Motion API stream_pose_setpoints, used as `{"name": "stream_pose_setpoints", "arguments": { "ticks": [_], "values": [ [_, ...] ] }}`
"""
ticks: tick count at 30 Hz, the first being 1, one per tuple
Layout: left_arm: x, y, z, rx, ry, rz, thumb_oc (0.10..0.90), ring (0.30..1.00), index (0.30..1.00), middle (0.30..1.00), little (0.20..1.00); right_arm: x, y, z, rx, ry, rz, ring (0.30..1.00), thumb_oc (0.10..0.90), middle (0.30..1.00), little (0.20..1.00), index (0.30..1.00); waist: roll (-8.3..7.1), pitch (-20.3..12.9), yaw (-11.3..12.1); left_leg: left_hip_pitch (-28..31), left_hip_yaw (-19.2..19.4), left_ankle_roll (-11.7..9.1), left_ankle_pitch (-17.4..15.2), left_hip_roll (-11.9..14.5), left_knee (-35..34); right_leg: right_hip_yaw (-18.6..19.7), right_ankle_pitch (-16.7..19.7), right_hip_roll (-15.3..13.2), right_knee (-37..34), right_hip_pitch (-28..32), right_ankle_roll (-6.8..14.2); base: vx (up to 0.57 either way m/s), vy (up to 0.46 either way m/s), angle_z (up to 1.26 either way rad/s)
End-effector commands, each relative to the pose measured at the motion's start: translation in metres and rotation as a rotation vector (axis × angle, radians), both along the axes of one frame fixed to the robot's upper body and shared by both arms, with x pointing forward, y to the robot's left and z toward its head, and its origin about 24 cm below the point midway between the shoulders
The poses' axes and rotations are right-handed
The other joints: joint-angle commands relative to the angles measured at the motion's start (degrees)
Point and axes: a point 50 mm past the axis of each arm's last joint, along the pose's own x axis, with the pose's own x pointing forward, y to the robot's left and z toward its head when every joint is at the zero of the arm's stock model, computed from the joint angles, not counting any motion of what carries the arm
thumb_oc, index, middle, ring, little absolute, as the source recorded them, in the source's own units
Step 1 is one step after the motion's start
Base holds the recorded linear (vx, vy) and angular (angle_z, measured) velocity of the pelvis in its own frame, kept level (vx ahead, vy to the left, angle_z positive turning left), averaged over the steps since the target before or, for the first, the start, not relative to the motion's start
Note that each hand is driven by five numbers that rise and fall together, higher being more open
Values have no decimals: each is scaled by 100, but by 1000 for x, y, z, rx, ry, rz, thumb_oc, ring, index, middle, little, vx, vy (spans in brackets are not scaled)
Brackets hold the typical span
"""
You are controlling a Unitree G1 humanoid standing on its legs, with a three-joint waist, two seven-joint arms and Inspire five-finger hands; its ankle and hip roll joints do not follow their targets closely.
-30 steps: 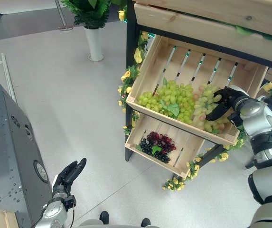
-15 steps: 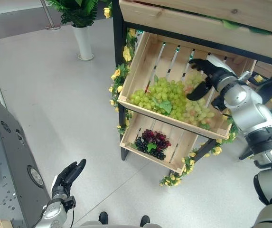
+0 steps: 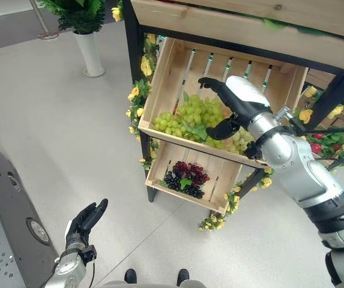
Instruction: Pick up the fruits from the basket on one side to the basket on the other side
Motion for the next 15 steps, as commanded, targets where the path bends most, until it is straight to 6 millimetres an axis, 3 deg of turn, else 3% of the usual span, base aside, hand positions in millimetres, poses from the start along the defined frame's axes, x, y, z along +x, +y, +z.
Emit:
{"name": "stream_pose_setpoints", "arguments": {
  "ticks": [1, 6, 9, 10, 15],
  "values": [
    [41, -2, 31, 52, -184, -48, 800, 900, 900, 900, 900, -10, 14, 34, 118, -186, 117, 900, 800, 900, 900, 900, -97, -304, 100, 285, -177, 56, -946, -198, 51, 90, -316, 53, 48, 192, -96, -1, -3, -5],
    [43, -8, 34, 26, -227, -77, 800, 900, 900, 900, 900, -17, 27, 16, 257, -205, 216, 900, 800, 900, 900, 900, -71, -244, 87, 285, -156, 76, -953, -195, 51, 87, -310, 47, 48, 184, -98, 0, -1, -1],
    [43, -19, 36, -79, -287, -150, 800, 900, 900, 900, 900, -27, 39, 0, 409, -183, 340, 900, 800, 900, 900, 900, -26, -217, 93, 295, -150, 92, -970, -201, 51, 84, -315, 30, 48, 192, -96, 0, 0, 0],
    [38, -22, 29, -107, -258, -133, 800, 900, 900, 900, 900, -35, 49, -12, 512, -184, 419, 900, 800, 900, 900, 900, 17, -204, 87, 293, -146, 99, -973, -209, 51, 88, -313, 21, 48, 189, -86, 0, 0, 0],
    [26, -24, 11, -131, -182, -98, 800, 900, 900, 900, 900, -50, 64, -29, 744, -136, 577, 900, 800, 900, 900, 900, 59, -210, 76, 332, -125, 126, -995, -224, 51, 71, -334, 3, 48, 213, -75, 13, -4, 0]
  ]
}}
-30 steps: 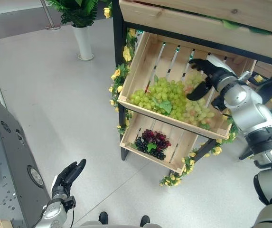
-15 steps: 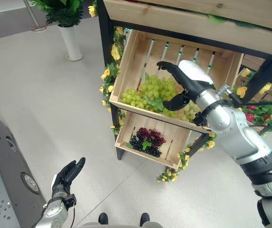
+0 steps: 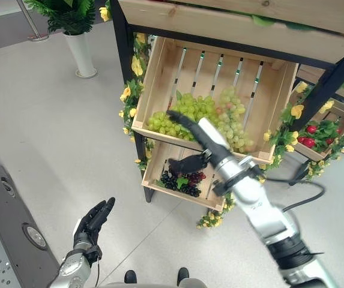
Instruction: Pick up the fruits from the basket on one side to the basket on the other side
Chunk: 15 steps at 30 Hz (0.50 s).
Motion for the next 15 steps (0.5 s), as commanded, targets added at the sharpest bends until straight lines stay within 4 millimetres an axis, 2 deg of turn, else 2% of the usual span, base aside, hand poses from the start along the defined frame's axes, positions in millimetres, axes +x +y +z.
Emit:
{"name": "stream_pose_setpoints", "arguments": {
  "ticks": [1, 2, 5, 7, 9, 10, 15],
  "values": [
    [22, 0, 13, 19, -136, -23, 800, 900, 900, 900, 900, -13, 8, 59, 309, -283, 204, 900, 800, 900, 900, 900, 8, -228, 148, 326, -149, 131, -983, -228, 53, 44, -338, 3, 49, 222, -72, 31, -6, 0],
    [22, 0, 13, 19, -136, -23, 800, 900, 900, 900, 900, -13, 8, 59, 309, -282, 204, 900, 800, 900, 900, 900, 8, -229, 148, 326, -150, 131, -983, -228, 53, 43, -338, 3, 49, 222, -72, 0, 0, 0],
    [20, -6, 9, -32, -145, -32, 800, 900, 900, 900, 900, -23, 26, 44, 549, -128, 426, 900, 800, 900, 900, 900, 34, -217, 163, 320, -160, 143, -987, -245, 53, 28, -349, -10, 49, 217, -74, 0, 0, 0],
    [19, -8, 8, -40, -141, -44, 800, 900, 900, 900, 900, -24, 33, 40, 598, -80, 473, 900, 800, 900, 900, 900, 42, -212, 174, 313, -169, 143, -980, -251, 53, 22, -345, -14, 49, 215, -75, 0, 0, 0],
    [19, -12, 6, -55, -129, -62, 800, 900, 900, 900, 900, -23, 44, 29, 715, 44, 558, 900, 800, 900, 900, 900, 50, -204, 201, 311, -184, 142, -973, -258, 53, -7, -346, -19, 49, 222, -76, 0, 0, 0],
    [18, -15, 3, -54, -114, -79, 800, 900, 900, 900, 900, -23, 55, 18, 784, 132, 614, 900, 800, 900, 900, 900, 58, -208, 224, 306, -201, 137, -970, -264, 53, -36, -353, -24, 49, 228, -78, 0, 0, 0],
    [11, -19, -9, -62, -25, -85, 800, 900, 900, 900, 900, -31, 83, -13, 816, 321, 706, 900, 800, 900, 900, 900, 79, -241, 289, 295, -274, 140, -949, -294, 53, -123, -370, -34, 49, 257, -90, 18, 5, 2]
  ]
}}
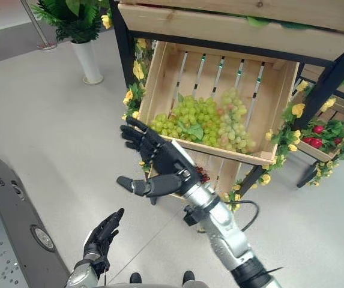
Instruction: Pick up the fruits from the basket on one side to the basket on the other side
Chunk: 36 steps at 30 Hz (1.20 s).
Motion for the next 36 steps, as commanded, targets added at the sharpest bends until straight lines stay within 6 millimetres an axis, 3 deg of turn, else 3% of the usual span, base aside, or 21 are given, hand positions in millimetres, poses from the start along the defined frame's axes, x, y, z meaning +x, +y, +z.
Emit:
{"name": "stream_pose_setpoints", "arguments": {
  "ticks": [1, 7, 8, 10, 12, 13, 15, 16, 19, 20, 21, 22, 23, 25, 27, 29, 30, 32, 33, 35, 36],
  "values": [
    [29, 1, 9, 15, -93, -10, 800, 900, 900, 900, 900, 1, 15, 21, 103, -111, 99, 900, 800, 900, 900, 900, -136, -112, 167, 276, -277, 150, -951, -305, 54, -120, -375, -36, 49, 242, -92, 37, 3, 5],
    [19, 0, -2, 32, 9, -35, 800, 900, 900, 900, 900, -1, 22, -18, -49, 27, 131, 900, 800, 900, 900, 900, -148, -132, 265, 249, -455, 204, -929, -351, 54, -289, -523, -83, 307, 243, -103, 38, -6, 7],
    [18, 1, -3, 46, 19, -49, 800, 900, 900, 900, 900, 0, 20, -30, -92, 63, 117, 900, 800, 900, 900, 900, -123, -104, 274, 234, -506, 245, -902, -354, 54, -338, -651, -115, 629, 156, -103, -4, 25, 18],
    [20, 7, -2, 75, 25, -79, 800, 900, 900, 900, 900, 0, 12, -51, -163, 137, 56, 900, 800, 900, 900, 900, -50, 101, 200, 155, -619, 407, -824, -410, 131, -249, -456, -295, 2239, -608, 38, -55, 30, 16],
    [23, 11, -1, 89, 30, -92, 800, 900, 900, 900, 900, 0, 4, -62, -199, 164, 11, 900, 800, 900, 900, 900, -29, 228, 154, 127, -742, 432, -803, -453, 178, -50, -274, -361, 2808, -979, 52, -68, -65, 21],
    [27, 17, -1, 120, 61, -102, 800, 900, 900, 900, 900, -1, -5, -78, -285, 189, -38, 900, 800, 900, 900, 900, 11, 315, 83, 75, -962, 420, -775, -450, 216, 234, -222, -345, 2862, -1144, -16, -40, -143, 29],
    [31, 20, -2, 145, 102, -114, 800, 900, 900, 900, 900, 0, -12, -92, -331, 265, -85, 900, 800, 900, 900, 900, 41, 316, 18, 10, -1187, 408, -741, -412, 225, 515, -296, -313, 2456, -1074, -101, -16, -255, 66],
    [32, 20, -5, 153, 126, -130, 800, 900, 900, 900, 900, 0, -20, -109, -375, 334, -130, 900, 800, 900, 900, 900, 50, 294, -35, -46, -1363, 388, -741, -372, 224, 755, -373, -249, 2051, -953, -136, 3, -333, 100],
    [27, 19, -11, 205, 187, -189, 800, 900, 900, 900, 900, -6, -40, -145, -474, 486, -217, 900, 800, 900, 900, 900, 14, 212, -117, -81, -1739, 317, -734, -290, 167, 1306, -498, -45, 1326, -661, -58, 40, -505, 116],
    [19, 21, -17, 240, 235, -209, 800, 900, 900, 900, 900, -11, -52, -162, -512, 568, -244, 900, 800, 900, 900, 900, -36, 169, -91, -101, -1823, 194, -722, -166, 175, 1346, -546, 11, 1057, -497, -65, 36, -579, 111],
    [17, 23, -18, 253, 249, -206, 800, 900, 900, 900, 900, -12, -55, -165, -523, 592, -246, 900, 800, 900, 900, 900, -47, 167, -77, -101, -1812, 155, -721, -122, 184, 1296, -570, 12, 1028, -459, -79, 45, -582, 113],
    [9, 29, -22, 277, 284, -197, 800, 900, 900, 900, 900, -16, -62, -173, -546, 633, -248, 900, 800, 900, 900, 900, -88, 141, -26, -111, -1765, 66, -722, -29, 204, 1084, -578, -55, 862, -315, -96, 22, -592, 92],
    [-2, 37, -25, 321, 343, -140, 800, 900, 900, 900, 900, -23, -68, -185, -611, 723, -260, 900, 800, 900, 900, 900, -130, 112, 7, -163, -1521, -78, -603, 268, 297, 884, -691, -16, 898, -269, -186, 17, -532, 68],
    [-6, 43, -25, 342, 343, -72, 800, 900, 900, 900, 900, -28, -72, -191, -624, 756, -264, 900, 800, 900, 900, 900, -145, 123, -6, -187, -1381, -128, -524, 451, 341, 842, -795, 80, 979, -286, -325, -17, -508, 16],
    [-1, 42, -21, 427, 282, -105, 800, 900, 900, 900, 900, -39, -80, -200, -611, 827, -309, 900, 800, 900, 900, 900, -214, 186, -7, -417, -1075, -211, -383, 595, 623, 606, -805, 126, 962, -176, -482, -44, -455, 14],
    [13, 29, -15, 516, 195, -252, 800, 900, 900, 900, 900, -45, -92, -205, -596, 901, -405, 900, 800, 900, 900, 900, -228, 245, -47, -784, -640, -321, -56, 722, 914, 361, -783, 170, 847, -42, -587, -110, -261, 78],
    [24, 13, -11, 546, 142, -384, 800, 900, 900, 900, 900, -49, -104, -209, -576, 946, -477, 900, 800, 900, 900, 900, -210, 298, -76, -997, -260, -392, 99, 725, 1122, 58, -765, 168, 720, 66, -632, -146, -211, 124],
    [30, -4, -11, 538, 117, -491, 800, 900, 900, 900, 900, -53, -114, -212, -571, 978, -532, 900, 800, 900, 900, 900, -209, 319, -113, -975, 153, -378, -142, 643, 1398, -251, -794, 93, 597, 178, -625, -109, -125, 114],
    [31, -10, -12, 536, 119, -528, 800, 900, 900, 900, 900, -53, -119, -213, -597, 982, -556, 900, 800, 900, 900, 900, -200, 330, -141, -976, 349, -302, -465, 551, 1838, -366, -796, 57, 538, 214, -626, -86, -45, 75],
    [25, -13, -16, 538, 152, -548, 800, 900, 900, 900, 900, -54, -123, -215, -601, 1011, -578, 900, 800, 900, 900, 900, -176, 270, -202, -934, 513, -104, -1128, 135, 2647, -373, -714, 58, 416, 176, -573, -86, 13, 66],
    [24, -13, -16, 535, 157, -544, 800, 900, 900, 900, 900, -55, -124, -216, -599, 1016, -578, 900, 800, 900, 900, 900, -163, 261, -206, -924, 494, -92, -1178, 78, 2687, -354, -708, 73, 405, 172, -565, -42, 54, 52]
  ]
}}
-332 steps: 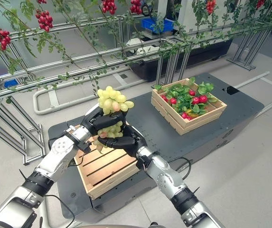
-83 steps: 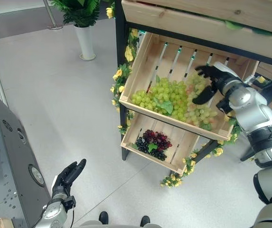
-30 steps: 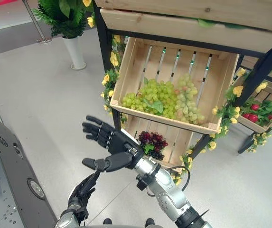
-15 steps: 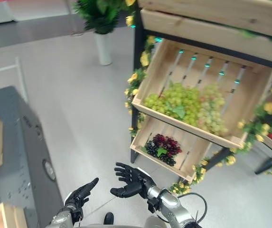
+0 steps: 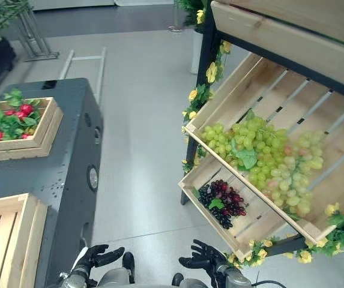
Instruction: Pick up the fruits from the basket on one side to the basket on the other side
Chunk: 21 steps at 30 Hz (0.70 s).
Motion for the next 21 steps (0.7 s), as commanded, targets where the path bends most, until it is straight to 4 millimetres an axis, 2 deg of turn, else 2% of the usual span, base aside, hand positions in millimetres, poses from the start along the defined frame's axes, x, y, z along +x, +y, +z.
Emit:
{"name": "stream_pose_setpoints", "arguments": {
  "ticks": [1, 2, 3, 4, 6, 12, 14, 15, 17, 18, 20, 21],
  "values": [
    [37, -50, 9, -138, -127, -52, 800, 900, 900, 900, 900, 34, 2, 15, 43, -139, -92, 900, 800, 900, 900, 900, 160, -6, -97, 233, -126, 263, -1644, -461, 739, 576, -48, -22, 33, 76, 238, -45, 96, 34],
    [32, -48, 7, -168, -111, -11, 800, 900, 900, 900, 900, 32, 4, 13, 56, -131, -106, 900, 800, 900, 900, 900, 253, -84, -97, 574, -307, 376, -1611, -749, -303, 636, 12, 78, 13, -28, 298, -43, 89, 28],
    [32, -48, 7, -168, -111, -11, 800, 900, 900, 900, 900, 32, 4, 13, 56, -131, -106, 900, 800, 900, 900, 900, 252, -80, -96, 584, -306, 376, -1607, -752, -313, 637, 12, 76, 12, -23, 299, -43, 115, 18],
    [27, -46, 4, -165, -72, -34, 800, 900, 900, 900, 900, 29, 8, 10, 43, -110, -125, 900, 800, 900, 900, 900, 343, -210, -106, 916, -568, 419, -1376, -836, -1284, 726, 44, 224, -103, -56, 353, -20, 50, 18],
    [24, -47, 2, -151, -43, -62, 800, 900, 900, 900, 900, 29, 14, 9, 15, -106, -132, 900, 800, 900, 900, 900, 328, -334, -36, 919, -999, 471, -1187, -945, -1617, 789, 115, 312, -150, -141, 392, -39, 46, 23],
    [4, -36, -7, -153, 36, -3, 800, 900, 900, 900, 900, 19, 20, 5, -12, -109, -45, 900, 800, 900, 900, 900, 224, -406, 13, 1016, -937, 505, -1186, -909, -1740, 716, 110, 320, -128, -92, 433, 19, 59, 21],
    [-12, -37, -11, -132, 74, -65, 800, 900, 900, 900, 900, 17, 23, 6, -17, -134, -45, 900, 800, 900, 900, 900, 200, -396, 26, 1017, -1031, 548, -1183, -914, -1740, 620, 48, 304, 554, -307, 519, -6, 31, 5],
    [-13, -37, -11, -130, 78, -70, 800, 900, 900, 900, 900, 17, 23, 6, -17, -136, -43, 900, 800, 900, 900, 900, 200, -394, 21, 1013, -1038, 554, -1181, -915, -1740, 629, 56, 295, 651, -357, 536, -71, 1, 5],
    [-14, -27, -11, -89, 83, -67, 800, 900, 900, 900, 900, 20, 33, 8, -13, -151, 2, 900, 800, 900, 900, 900, 253, -252, -108, 1033, -1080, 646, -1174, -846, -1740, 883, 113, 207, 1805, -946, 689, -130, -39, 0],
    [-11, -21, -9, -83, 76, -43, 800, 900, 900, 900, 900, 22, 35, 8, -10, -152, 9, 900, 800, 900, 900, 900, 275, -195, -125, 1041, -1048, 661, -1160, -807, -1740, 910, 46, 165, 2020, -1022, 690, -117, -85, -2],
    [-7, -16, -7, -87, 61, -1, 800, 900, 900, 900, 900, 23, 37, 9, -11, -153, 26, 900, 800, 900, 900, 900, 286, -147, -120, 1040, -1057, 674, -1139, -776, -1740, 949, -27, 126, 2037, -1000, 674, -74, -140, 10],
    [-2, -14, -5, -106, 45, 25, 800, 900, 900, 900, 900, 24, 37, 8, -22, -150, 31, 900, 800, 900, 900, 900, 298, -131, -98, 1027, -1185, 659, -1096, -757, -1740, 1067, -137, 165, 1617, -816, 571, -47, -181, 25]
  ]
}}
